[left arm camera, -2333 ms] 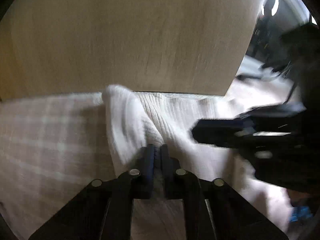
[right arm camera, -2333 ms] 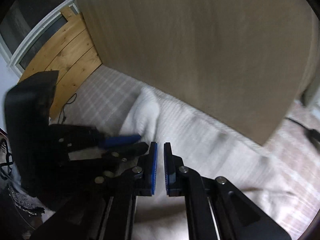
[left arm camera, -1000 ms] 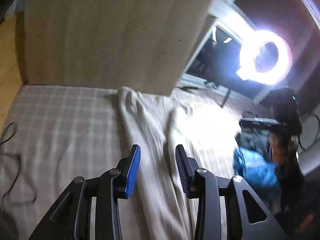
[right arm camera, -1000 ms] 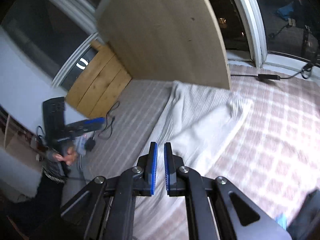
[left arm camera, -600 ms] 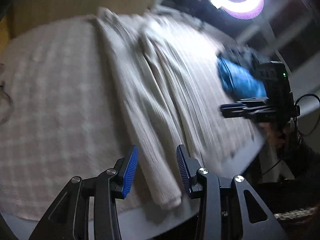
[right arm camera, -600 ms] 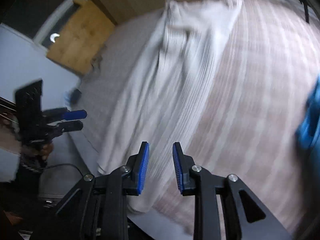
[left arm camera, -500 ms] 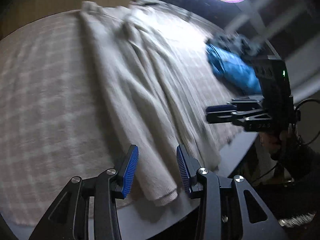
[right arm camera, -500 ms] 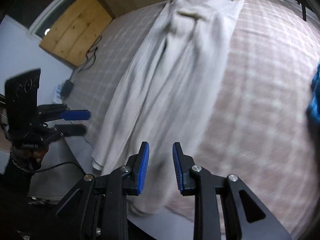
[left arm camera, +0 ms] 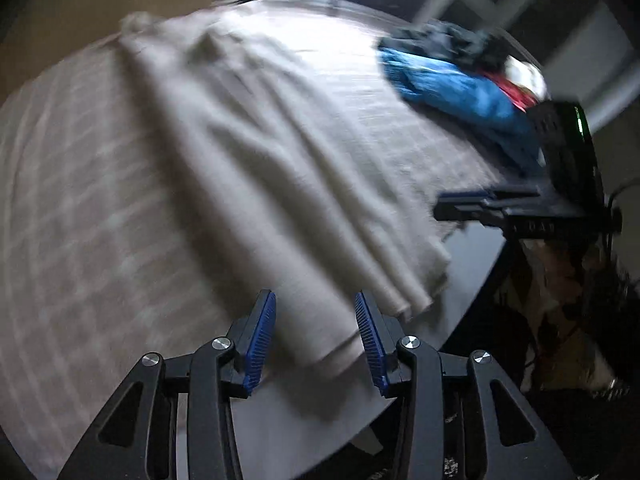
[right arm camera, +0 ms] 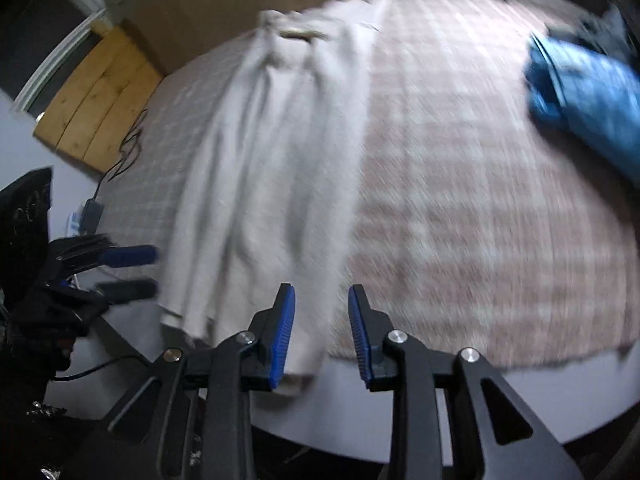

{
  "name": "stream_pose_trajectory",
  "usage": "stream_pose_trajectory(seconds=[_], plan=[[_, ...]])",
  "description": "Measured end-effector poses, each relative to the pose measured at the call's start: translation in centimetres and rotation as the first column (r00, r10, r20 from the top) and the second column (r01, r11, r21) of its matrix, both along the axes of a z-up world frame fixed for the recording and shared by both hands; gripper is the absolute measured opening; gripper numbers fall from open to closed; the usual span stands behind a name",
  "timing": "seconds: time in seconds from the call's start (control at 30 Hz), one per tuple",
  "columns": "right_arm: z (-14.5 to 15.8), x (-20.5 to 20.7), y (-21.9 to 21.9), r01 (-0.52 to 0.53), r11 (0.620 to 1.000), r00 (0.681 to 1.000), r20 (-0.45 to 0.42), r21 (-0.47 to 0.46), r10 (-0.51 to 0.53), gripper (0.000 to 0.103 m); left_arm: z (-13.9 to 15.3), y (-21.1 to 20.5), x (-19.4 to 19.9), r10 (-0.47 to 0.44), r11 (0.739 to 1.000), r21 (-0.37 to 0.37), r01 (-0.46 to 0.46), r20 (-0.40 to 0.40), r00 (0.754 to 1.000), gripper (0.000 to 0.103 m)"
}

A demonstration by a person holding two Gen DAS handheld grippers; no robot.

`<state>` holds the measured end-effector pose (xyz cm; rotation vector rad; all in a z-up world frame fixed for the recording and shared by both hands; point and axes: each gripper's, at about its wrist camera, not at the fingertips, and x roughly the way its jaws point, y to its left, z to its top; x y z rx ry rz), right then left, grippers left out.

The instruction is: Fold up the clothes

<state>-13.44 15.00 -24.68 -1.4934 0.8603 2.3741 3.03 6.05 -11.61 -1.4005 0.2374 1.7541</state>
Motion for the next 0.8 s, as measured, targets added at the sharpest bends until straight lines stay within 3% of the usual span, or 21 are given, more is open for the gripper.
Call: stream_pose_trajectory(seconds=[0.2,0.37,0.4,0.43,0.47,0.5,0.57,0.67,0.8], plan=[[-1.5,0.0,-0.2,-0.022,0.997,0.999,-0.031,-0.068,0.020,0.031,-2.5,1.2,-0.6,0.063,0.997,-0.041,-0.060,0.088,0.994,0.040],[-1.5,-0.5,-1.9,-0.109,0.994,0.994,0.000,0.026,0.109,0.038,-2.8,1.5,0.4,0.036,0.998,-0.055,-0.032,0.068,0.997,0.046],[-1.4,-0.5,-2.2,-0.120,0.992,0.993,0.003,0.047,0.120,0.039,-2.8,1.6,0.5,0.029,0.998,-0.055,-0.025,0.062,0.998,0.044],[-1.4,-0.5,-2.5,-0.130,0.990,0.991,0.004,0.057,0.130,0.038,-2.9,1.5,0.5,0.022,0.998,-0.052,-0.019,0.060,0.998,0.032],[-1.3,-0.6,-2.7,-0.146,0.988,0.989,0.004,0.055,0.146,0.029,-2.9,1.4,0.5,0.020,0.999,-0.043,-0.017,0.067,0.998,0.025],[-1.4,-0.6,-2.8,-0.160,0.986,0.987,0.001,0.040,0.160,0.016,-3.0,1.1,0.2,0.027,0.999,-0.025,-0.025,0.092,0.995,0.015],[-0.9,-0.7,-2.5,-0.156,0.987,0.988,-0.010,0.022,0.156,0.011,-2.8,0.4,-0.5,0.040,0.999,0.015,-0.043,0.135,0.990,0.013],[0.2,0.2,-1.4,-0.129,0.989,0.990,-0.071,-0.066,0.124,0.010,0.4,-0.4,-2.6,0.049,0.993,0.103,-0.063,0.139,0.989,0.012],[5.2,0.9,1.6,-0.069,0.981,0.975,-0.222,-0.183,0.028,0.010,4.7,-1.4,-5.3,0.059,0.972,0.218,-0.090,0.145,0.988,0.012]])
